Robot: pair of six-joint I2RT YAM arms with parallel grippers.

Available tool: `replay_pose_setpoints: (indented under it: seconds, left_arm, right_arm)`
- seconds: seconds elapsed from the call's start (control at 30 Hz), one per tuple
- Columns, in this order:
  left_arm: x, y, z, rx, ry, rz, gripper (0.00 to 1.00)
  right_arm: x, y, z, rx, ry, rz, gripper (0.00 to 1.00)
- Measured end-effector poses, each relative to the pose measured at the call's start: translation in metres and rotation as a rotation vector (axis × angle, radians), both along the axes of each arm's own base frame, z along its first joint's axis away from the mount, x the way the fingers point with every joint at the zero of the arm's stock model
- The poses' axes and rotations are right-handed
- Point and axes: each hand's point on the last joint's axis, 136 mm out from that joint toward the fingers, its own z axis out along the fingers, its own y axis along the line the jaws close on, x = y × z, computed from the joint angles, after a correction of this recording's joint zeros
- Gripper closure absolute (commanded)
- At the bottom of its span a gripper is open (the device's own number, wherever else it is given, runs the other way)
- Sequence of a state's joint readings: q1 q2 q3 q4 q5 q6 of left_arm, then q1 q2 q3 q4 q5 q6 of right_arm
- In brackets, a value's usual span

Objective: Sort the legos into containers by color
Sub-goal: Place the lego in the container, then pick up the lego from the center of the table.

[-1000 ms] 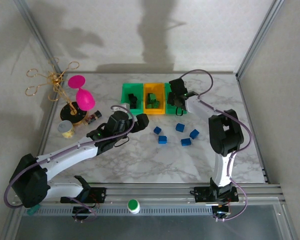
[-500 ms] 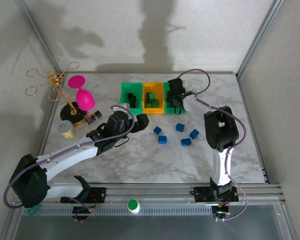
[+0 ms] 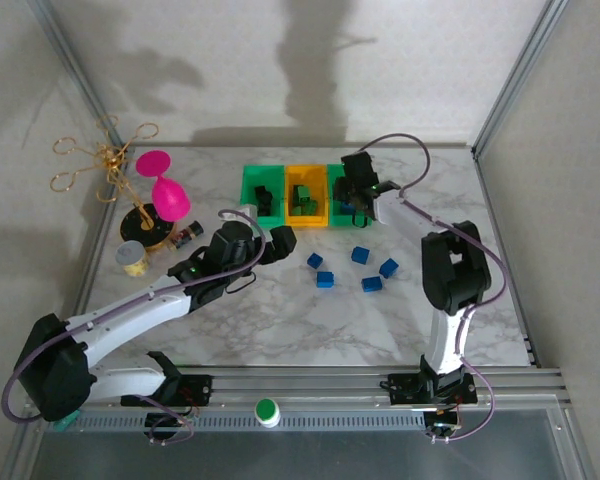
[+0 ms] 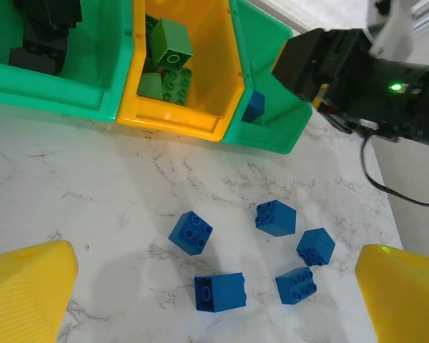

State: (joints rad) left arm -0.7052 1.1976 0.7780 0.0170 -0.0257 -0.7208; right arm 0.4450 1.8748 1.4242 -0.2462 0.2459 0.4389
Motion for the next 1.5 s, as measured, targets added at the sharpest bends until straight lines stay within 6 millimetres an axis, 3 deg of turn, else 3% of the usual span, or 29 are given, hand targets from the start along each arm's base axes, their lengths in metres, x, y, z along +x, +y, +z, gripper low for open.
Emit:
replay_pose_setpoints:
  seconds: [0.17,0.3,0.73,0.93,1.07,1.5]
  left_arm:
    - [-0.002,0.001,0.008,-0.015,-0.015,-0.003,0.00]
    - [-0.005,0.003,0.014,-0.027,-0.027,-0.004,0.00]
    - [-0.034,-0.003,-0.007,-0.033,0.022,-0.055,0.01]
    - [-0.042,-0.004,-0.018,-0.044,0.048,-0.057,0.00]
    - [-0.044,-0.006,-0.019,-0.048,0.055,-0.062,0.00]
    - [-0.043,-0.005,-0.019,-0.048,0.053,-0.042,0.00]
  right_arm:
    - [-0.032,-0.011,0.033,0.051,-0.043,0.001,0.42]
    - [-0.062,-0.022,0.035,0.077,-0.029,0.001,0.40]
    - [-0.183,-0.066,-0.033,0.097,0.206,-0.062,0.37]
    - [-0.218,-0.068,-0.060,0.100,0.278,-0.059,0.33]
    - [-0.231,-0.066,-0.080,0.080,0.339,-0.042,0.31]
    - [-0.228,-0.059,-0.116,-0.013,0.408,0.018,0.26]
